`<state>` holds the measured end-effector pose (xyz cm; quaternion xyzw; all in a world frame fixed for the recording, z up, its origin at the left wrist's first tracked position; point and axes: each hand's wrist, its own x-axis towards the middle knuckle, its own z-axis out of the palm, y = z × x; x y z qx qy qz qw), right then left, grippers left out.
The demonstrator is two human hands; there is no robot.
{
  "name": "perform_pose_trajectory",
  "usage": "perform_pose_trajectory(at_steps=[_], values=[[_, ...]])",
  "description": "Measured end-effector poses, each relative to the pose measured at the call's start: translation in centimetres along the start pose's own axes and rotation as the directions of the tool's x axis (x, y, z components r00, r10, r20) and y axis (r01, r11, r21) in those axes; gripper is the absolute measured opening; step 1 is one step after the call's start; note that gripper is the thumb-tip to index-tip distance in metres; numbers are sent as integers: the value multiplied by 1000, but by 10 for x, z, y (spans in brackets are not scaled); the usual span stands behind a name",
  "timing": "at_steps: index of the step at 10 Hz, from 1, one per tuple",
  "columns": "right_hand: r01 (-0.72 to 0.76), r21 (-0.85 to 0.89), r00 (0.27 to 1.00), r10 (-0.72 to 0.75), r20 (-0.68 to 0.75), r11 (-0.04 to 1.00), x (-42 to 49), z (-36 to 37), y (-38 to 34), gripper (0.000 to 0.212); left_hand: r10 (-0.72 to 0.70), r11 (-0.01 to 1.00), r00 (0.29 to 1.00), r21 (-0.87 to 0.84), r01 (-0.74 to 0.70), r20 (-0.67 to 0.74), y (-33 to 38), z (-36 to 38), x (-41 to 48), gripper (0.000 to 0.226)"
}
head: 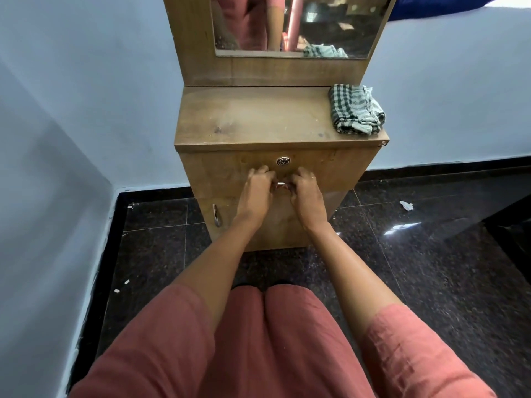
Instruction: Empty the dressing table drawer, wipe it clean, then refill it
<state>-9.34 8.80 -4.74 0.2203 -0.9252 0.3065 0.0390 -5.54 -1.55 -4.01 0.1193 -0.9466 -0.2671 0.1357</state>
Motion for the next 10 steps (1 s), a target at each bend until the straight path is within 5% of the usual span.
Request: perform_pose_trajectory(at_steps=[3,5,7,10], values=[[6,14,999,-5,-44,1000,3,2,0,19,7,1000,1000,7,-7,-18,-3,3,6,19],[95,-193,993,-107,-52,976,-7,14,-5,21,16,999,1000,37,-16,-3,1,2,0,19],[160,-381,987,-154,48,910,-18,15,-1,42,9,991,992,131,-26,126,6,-5,-12,34],[148,-335,974,-79,211,931,-32,-14,-27,51,88,919,987,370,-133,136,2,-39,-40,54]])
